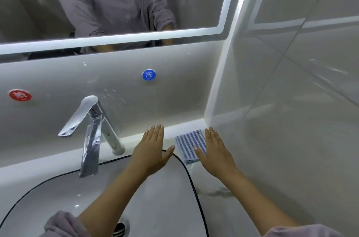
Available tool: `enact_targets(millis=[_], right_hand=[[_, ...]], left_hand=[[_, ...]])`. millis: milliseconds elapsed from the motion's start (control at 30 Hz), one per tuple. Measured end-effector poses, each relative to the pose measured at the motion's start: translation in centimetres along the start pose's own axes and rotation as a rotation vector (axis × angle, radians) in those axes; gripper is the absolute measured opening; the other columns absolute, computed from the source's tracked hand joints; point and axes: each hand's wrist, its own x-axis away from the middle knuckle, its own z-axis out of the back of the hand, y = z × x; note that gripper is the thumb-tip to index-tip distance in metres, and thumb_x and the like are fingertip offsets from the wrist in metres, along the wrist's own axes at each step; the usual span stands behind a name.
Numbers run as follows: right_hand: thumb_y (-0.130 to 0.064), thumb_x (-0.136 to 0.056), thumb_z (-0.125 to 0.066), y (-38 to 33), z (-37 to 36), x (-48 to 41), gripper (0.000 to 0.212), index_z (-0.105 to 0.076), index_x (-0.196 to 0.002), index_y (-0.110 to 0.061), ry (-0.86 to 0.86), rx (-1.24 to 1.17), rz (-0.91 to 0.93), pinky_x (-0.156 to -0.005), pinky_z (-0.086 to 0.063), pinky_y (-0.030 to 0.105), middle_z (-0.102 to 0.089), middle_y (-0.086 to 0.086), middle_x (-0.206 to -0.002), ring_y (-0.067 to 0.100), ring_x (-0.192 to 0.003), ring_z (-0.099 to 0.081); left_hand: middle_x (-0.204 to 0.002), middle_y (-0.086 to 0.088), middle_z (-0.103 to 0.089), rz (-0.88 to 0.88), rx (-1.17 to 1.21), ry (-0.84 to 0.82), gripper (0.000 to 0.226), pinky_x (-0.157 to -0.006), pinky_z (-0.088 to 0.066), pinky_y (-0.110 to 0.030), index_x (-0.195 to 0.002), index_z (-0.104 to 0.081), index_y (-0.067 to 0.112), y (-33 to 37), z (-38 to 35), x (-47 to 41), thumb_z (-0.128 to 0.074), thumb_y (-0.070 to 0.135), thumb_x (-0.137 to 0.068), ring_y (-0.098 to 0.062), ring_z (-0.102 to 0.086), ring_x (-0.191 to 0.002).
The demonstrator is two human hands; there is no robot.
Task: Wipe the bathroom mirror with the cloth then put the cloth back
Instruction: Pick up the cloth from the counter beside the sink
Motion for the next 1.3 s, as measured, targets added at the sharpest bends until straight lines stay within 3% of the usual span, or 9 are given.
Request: enact_targets(millis=[300,567,833,1033,1167,1300], right_hand=[[-0.056,-0.096,-0.033,2.7,-2.8,-2.6,0.078,0.006,-0.152,-0.017,-0.096,-0.099,-0.088,-0.117,-0.012,0.032,0.007,0.0,-0.161,0.016,-0.148,0.002],[-0.051,-0.098,-0.036,3.9,-5.1,-4.9,0.074,-0.004,-0.153,-0.014,-0.11,-0.119,-0.139,-0.116,-0.018,0.032,-0.009,0.002,-0.16,0.017,-0.146,-0.013],[-0.048,-0.099,-0.036,5.4,-7.2,-6.8,0.068,-0.013,-0.151,-0.01,-0.085,-0.096,-0.135,-0.113,-0.024,0.031,-0.022,0.004,-0.156,0.021,-0.14,-0.023],[-0.043,-0.099,-0.041,5.9,-8.0,-7.7,0.06,-0.026,-0.146,-0.009,-0.074,-0.115,-0.155,-0.105,-0.033,0.03,-0.037,0.006,-0.143,0.022,-0.127,-0.035],[-0.041,-0.096,-0.049,5.7,-8.0,-8.4,0.041,-0.048,-0.123,-0.011,-0.014,-0.168,-0.265,-0.092,-0.036,0.03,-0.047,0.008,-0.123,0.023,-0.115,-0.042],[-0.041,-0.089,-0.061,5.4,-8.0,-9.2,0.046,-0.05,-0.122,-0.01,-0.021,-0.308,-0.431,-0.094,-0.041,0.031,-0.05,0.008,-0.123,0.024,-0.116,-0.045]], left_hand=[[-0.158,-0.006,-0.001,0.036,0.027,-0.131,0.078,-0.116,0.0,-0.031,-0.149,0.001,0.01,-0.2,-3.0,-4.7,-0.019,0.06,-0.092,-0.018,0.0,-0.145],[-0.156,-0.006,-0.019,0.072,0.056,-0.257,0.076,-0.11,-0.027,-0.038,-0.148,-0.012,0.011,0.7,-5.7,-8.9,-0.031,0.059,-0.092,-0.021,-0.022,-0.142],[-0.153,-0.007,-0.027,-0.004,0.005,-0.336,0.074,-0.106,-0.034,-0.039,-0.147,-0.015,0.011,0.8,-8.5,-13.4,-0.042,0.052,-0.092,-0.023,-0.029,-0.138],[-0.14,-0.007,-0.044,-0.034,0.021,-0.371,0.06,-0.097,-0.042,-0.037,-0.137,-0.036,0.014,0.5,-10.6,-14.9,-0.05,0.047,-0.089,-0.022,-0.043,-0.126],[-0.128,-0.008,-0.048,-0.001,0.11,-0.383,0.051,-0.093,-0.046,-0.036,-0.128,-0.046,0.014,0.5,-11.5,-15.4,-0.056,0.042,-0.086,-0.022,-0.047,-0.115],[-0.121,-0.009,-0.05,0.067,0.198,-0.376,0.044,-0.089,-0.044,-0.032,-0.121,-0.049,0.013,0.3,-12.1,-15.9,-0.061,0.034,-0.085,-0.021,-0.047,-0.11]])
